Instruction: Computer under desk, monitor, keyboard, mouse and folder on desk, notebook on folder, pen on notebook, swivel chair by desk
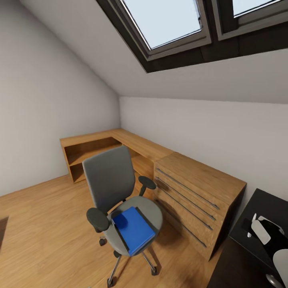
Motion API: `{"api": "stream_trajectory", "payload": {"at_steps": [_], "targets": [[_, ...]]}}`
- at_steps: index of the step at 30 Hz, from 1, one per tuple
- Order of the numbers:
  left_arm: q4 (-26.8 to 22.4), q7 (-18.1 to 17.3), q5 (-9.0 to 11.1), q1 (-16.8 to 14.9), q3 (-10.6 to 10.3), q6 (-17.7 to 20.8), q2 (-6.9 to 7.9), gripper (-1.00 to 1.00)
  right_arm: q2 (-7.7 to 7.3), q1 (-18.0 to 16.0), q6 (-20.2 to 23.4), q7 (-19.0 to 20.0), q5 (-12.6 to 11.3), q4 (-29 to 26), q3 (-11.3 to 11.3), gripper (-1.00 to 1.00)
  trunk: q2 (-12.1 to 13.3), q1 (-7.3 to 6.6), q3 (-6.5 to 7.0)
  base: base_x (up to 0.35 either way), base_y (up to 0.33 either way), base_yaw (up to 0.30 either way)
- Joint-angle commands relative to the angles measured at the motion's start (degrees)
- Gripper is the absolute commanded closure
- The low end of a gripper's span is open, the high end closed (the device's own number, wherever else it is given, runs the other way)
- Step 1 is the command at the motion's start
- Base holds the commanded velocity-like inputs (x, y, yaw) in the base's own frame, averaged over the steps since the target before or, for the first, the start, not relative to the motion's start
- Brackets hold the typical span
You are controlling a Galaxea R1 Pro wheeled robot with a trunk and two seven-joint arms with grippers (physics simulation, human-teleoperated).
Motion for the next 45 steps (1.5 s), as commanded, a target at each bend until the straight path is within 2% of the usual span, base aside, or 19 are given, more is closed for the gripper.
{"api": "stream_trajectory", "payload": {"at_steps": [1,4,18,25,39,45], "targets": [[-0.1,0.4,0.4,0.0,-0.1,0.2,0.02,-1.0,0.0,0.0,0.2,-0.3,-0.6,-0.1,0.0,1.0,0.4,-0.22,0.13,0.0,0.0,0.0],[-0.1,0.4,0.4,0.0,-0.1,0.2,0.01,-1.0,0.0,0.0,0.2,-0.3,-0.6,-0.1,0.0,1.0,1.6,-0.88,0.67,0.0,0.0,0.0],[-0.1,0.4,0.4,0.0,-0.1,0.1,0.13,-1.0,-0.08,0.0,0.2,-0.3,-0.6,-0.1,0.0,1.0,1.6,-0.88,0.67,-0.001,-0.003,0.0],[-0.1,0.3,0.4,0.0,0.0,0.1,0.17,-1.0,-0.03,0.0,0.1,-0.3,-0.6,-0.1,0.0,1.0,1.6,-0.88,0.67,-0.059,-0.138,0.0],[-0.1,0.3,0.3,0.0,0.1,0.0,0.26,-1.0,-0.08,0.0,-1.5,-0.4,-0.5,0.0,0.0,1.0,1.6,-0.88,0.67,-0.004,-0.01,0.0],[-0.2,0.2,0.4,0.0,0.2,0.0,0.26,-1.0,-0.05,0.0,-1.8,-0.5,0.3,0.0,0.0,1.0,1.6,-0.88,0.67,0.0,0.0,0.0]]}}
